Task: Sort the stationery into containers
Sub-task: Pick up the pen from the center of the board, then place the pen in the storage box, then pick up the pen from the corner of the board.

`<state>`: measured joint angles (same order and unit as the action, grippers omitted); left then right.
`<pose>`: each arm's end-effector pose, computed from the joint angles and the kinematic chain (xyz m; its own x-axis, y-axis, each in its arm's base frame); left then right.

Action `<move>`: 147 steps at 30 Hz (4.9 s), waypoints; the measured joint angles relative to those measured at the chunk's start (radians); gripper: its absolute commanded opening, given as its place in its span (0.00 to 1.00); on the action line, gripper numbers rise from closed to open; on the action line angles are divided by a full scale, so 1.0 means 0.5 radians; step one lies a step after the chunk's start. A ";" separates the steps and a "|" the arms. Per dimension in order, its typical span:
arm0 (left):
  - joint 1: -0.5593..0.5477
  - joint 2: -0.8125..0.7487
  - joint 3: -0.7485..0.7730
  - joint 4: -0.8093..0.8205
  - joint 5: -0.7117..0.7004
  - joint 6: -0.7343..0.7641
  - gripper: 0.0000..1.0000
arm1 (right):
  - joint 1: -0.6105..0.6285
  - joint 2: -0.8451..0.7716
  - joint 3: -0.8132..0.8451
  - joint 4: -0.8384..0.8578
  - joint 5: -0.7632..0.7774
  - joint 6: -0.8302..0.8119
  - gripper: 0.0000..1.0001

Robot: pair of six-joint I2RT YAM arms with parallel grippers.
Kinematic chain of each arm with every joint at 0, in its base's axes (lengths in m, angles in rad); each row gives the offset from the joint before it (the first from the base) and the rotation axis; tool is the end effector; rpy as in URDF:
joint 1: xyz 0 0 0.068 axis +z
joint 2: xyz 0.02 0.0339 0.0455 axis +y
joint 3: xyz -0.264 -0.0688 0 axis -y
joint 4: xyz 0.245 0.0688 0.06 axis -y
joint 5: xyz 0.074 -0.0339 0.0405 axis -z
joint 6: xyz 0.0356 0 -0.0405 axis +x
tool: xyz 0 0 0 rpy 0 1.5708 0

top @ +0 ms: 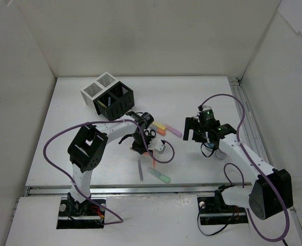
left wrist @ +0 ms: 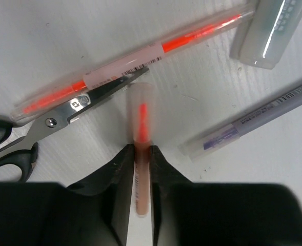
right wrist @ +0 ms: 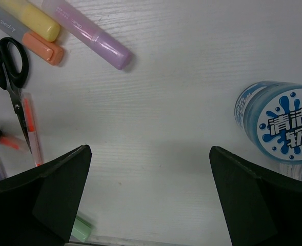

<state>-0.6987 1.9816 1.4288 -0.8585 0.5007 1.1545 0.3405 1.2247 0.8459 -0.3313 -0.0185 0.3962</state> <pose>0.2816 -0.2589 0.1741 0.2638 0.8263 -0.4977 0.9432 -0.3290 -0.0464 0.2480 0.0886 0.2555 -0.7008 0.1610 -0.6949 -0.0831 0.9491 0.3038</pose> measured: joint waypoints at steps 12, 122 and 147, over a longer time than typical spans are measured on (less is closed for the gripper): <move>-0.027 -0.026 -0.042 0.025 0.041 -0.082 0.00 | 0.000 -0.162 -0.001 -0.021 0.043 0.038 0.98; -0.405 -0.824 -1.134 1.018 -1.282 -4.331 0.10 | 0.133 -0.311 -0.346 0.143 0.547 0.159 0.98; 0.214 -1.518 -0.899 1.698 -2.132 -3.302 0.00 | 0.134 -0.462 -0.420 0.216 0.545 0.126 0.98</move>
<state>-0.5915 1.2224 0.9794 -0.0093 -0.5652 -0.4965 0.4076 0.9939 0.6357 -0.2234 0.2539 0.4591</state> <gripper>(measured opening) 0.100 0.979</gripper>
